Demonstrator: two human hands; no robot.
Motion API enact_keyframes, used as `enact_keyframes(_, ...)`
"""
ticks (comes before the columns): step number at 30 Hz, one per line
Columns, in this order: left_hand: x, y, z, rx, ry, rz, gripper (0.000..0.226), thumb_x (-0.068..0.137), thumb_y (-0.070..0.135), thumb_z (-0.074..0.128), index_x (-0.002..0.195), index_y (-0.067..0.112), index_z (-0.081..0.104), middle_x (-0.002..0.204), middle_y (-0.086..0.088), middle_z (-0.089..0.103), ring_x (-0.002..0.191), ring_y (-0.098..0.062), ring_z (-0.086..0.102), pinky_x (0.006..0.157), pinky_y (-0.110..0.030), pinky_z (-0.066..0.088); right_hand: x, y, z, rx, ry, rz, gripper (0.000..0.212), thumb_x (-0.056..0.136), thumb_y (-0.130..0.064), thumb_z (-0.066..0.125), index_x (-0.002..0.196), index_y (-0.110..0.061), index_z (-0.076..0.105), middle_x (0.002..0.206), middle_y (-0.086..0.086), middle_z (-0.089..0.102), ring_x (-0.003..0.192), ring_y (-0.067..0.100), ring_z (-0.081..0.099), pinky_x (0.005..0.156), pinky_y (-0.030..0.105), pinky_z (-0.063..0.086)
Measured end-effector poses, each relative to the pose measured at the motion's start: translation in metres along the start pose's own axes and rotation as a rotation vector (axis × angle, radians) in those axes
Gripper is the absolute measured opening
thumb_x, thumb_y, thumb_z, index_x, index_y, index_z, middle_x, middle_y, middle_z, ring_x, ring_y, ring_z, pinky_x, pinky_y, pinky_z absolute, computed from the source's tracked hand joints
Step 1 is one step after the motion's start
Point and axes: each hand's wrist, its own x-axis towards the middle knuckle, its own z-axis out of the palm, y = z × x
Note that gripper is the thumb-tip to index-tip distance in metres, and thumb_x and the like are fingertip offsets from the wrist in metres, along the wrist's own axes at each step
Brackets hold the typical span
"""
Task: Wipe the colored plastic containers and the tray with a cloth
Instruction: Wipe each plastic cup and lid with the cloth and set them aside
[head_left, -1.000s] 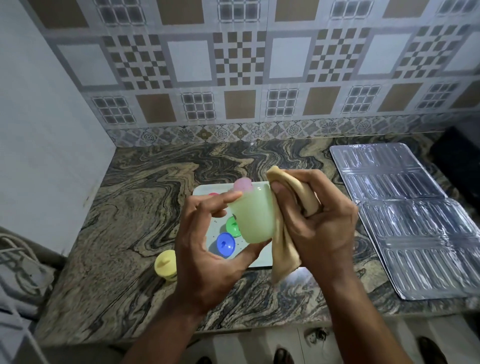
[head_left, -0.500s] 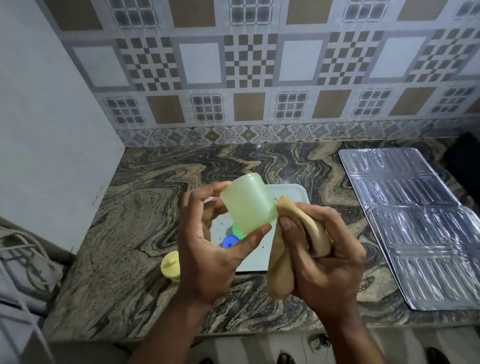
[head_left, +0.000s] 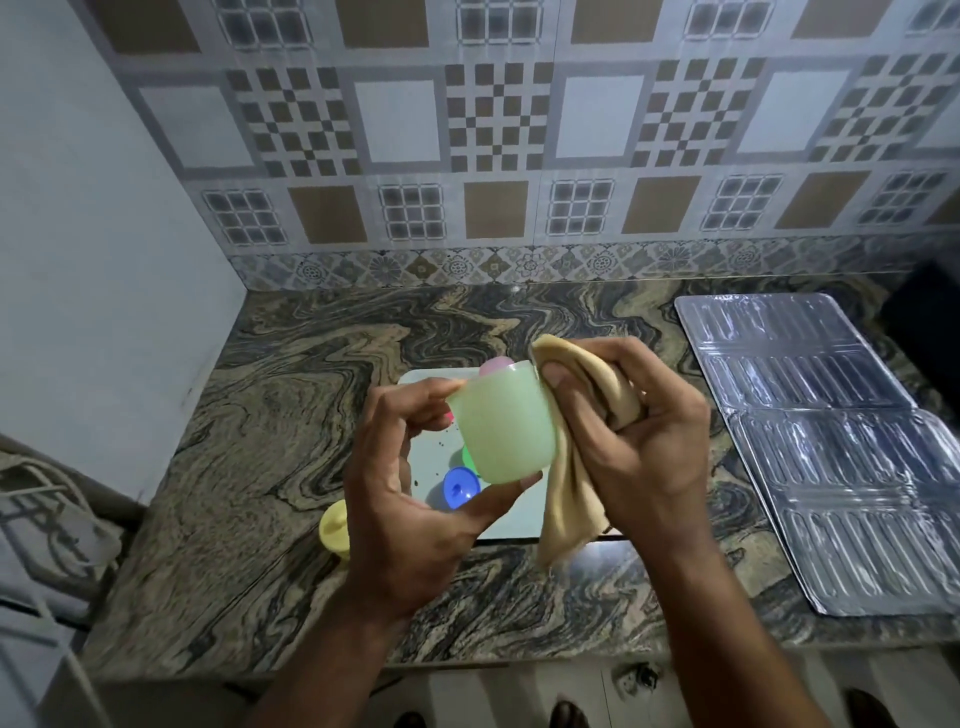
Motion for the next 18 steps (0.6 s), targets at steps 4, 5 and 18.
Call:
enact_keyframes(4, 0.001, -0.006, 0.002, -0.197, 0.075, -0.121, 0.072, 0.065, 0.019, 0.094, 0.122, 0.02, 0.051, 0.124, -0.024, 0.06, 0.114, -0.041, 0.063, 0.097, -0.063, 0.053, -0.015, 0.001, 0.0, 0.072, 0.082, -0.021, 0.016, 0.09, -0.001, 0.075, 0.098, -0.014, 0.071, 0.087, -0.017, 0.072, 0.075, -0.005, 0.064, 0.071, 0.012, 0.049)
enact_keyframes(5, 0.001, -0.006, 0.004, -0.236, 0.085, -0.142, 0.072, 0.066, 0.018, 0.094, 0.122, 0.022, 0.05, 0.125, -0.026, 0.059, 0.115, -0.043, 0.063, 0.097, -0.065, 0.053, -0.022, 0.0, 0.0, 0.077, 0.106, -0.04, 0.016, 0.09, 0.0, 0.075, 0.098, -0.013, 0.07, 0.087, -0.017, 0.07, 0.075, -0.005, 0.063, 0.071, 0.011, 0.049)
enact_keyframes(18, 0.009, 0.003, -0.004, 0.159, -0.03, 0.072, 0.061, 0.073, 0.04, 0.087, 0.125, 0.025, 0.06, 0.125, 0.016, 0.058, 0.111, -0.011, 0.059, 0.094, -0.028, 0.048, -0.032, -0.007, 0.0, -0.153, 0.012, -0.159, 0.015, 0.09, -0.018, 0.079, 0.103, -0.012, 0.077, 0.094, -0.007, 0.073, 0.082, 0.01, 0.069, 0.073, 0.022, 0.052)
